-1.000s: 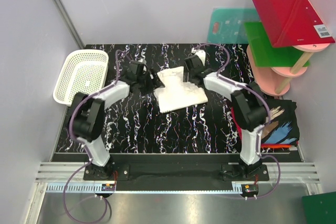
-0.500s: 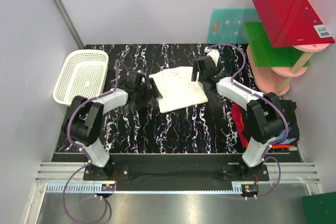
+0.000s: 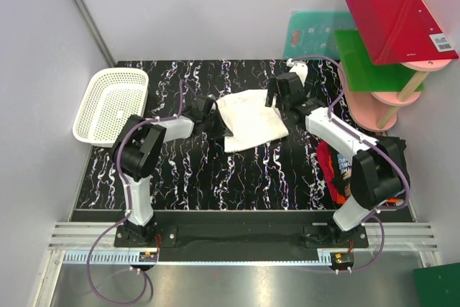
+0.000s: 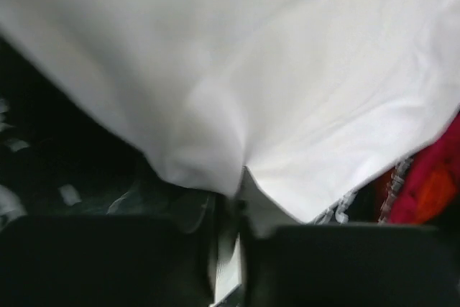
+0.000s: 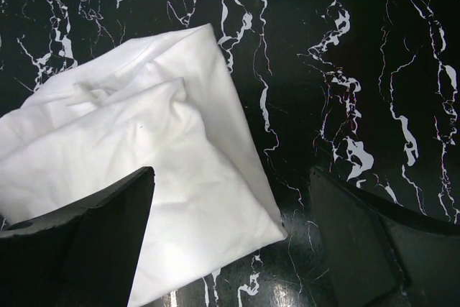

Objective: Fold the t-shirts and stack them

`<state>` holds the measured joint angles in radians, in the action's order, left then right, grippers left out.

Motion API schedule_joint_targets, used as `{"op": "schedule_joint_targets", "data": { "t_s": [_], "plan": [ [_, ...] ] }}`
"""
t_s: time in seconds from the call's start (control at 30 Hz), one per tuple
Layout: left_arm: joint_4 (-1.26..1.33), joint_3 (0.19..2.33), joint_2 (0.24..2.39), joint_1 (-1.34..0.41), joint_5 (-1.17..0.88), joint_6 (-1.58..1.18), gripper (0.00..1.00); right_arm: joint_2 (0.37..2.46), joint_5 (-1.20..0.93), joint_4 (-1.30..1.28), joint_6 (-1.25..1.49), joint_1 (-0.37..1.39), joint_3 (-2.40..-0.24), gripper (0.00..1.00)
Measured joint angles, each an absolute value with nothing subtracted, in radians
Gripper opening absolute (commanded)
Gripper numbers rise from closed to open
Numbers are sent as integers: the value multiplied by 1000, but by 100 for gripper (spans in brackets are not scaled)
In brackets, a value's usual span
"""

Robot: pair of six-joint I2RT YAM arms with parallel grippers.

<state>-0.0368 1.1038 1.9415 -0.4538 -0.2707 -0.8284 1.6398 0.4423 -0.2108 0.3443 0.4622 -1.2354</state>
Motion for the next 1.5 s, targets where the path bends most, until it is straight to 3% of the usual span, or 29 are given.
{"op": "schedule_joint_targets", "data": {
  "t_s": [0.13,0.17,0.23,0.27,0.3,0.6,0.8,0.87,1.17,1.5],
  "plan": [
    [-23,1129,1963,-462,-287,-828,0,1615,428,-230,343,462,-1226,95],
    [-22,1125,1959,-462,-284,-830,8,1607,428,-234,340,462,-1216,95],
    [-27,1107,1942,-462,-279,-826,46,1581,428,-249,336,461,-1192,95],
    [-36,1087,1922,-462,-272,-822,83,1561,428,-261,333,461,-1178,95],
    [-48,1073,1907,-461,-276,-820,99,1536,429,-273,330,461,-1166,95],
    [-248,923,1539,-511,-98,-765,99,1238,457,-297,300,461,-1149,93],
    [-245,928,1319,-678,-34,-762,99,1053,537,-290,272,461,-1114,92],
    [-212,981,1385,-741,-58,-765,99,1027,555,-290,265,459,-1106,92],
    [-41,1363,2094,-945,-368,-879,99,989,635,-308,253,458,-1086,90],
    [177,1570,2321,-1033,-595,-1042,99,847,698,-320,234,457,-1080,89]
  ]
}}
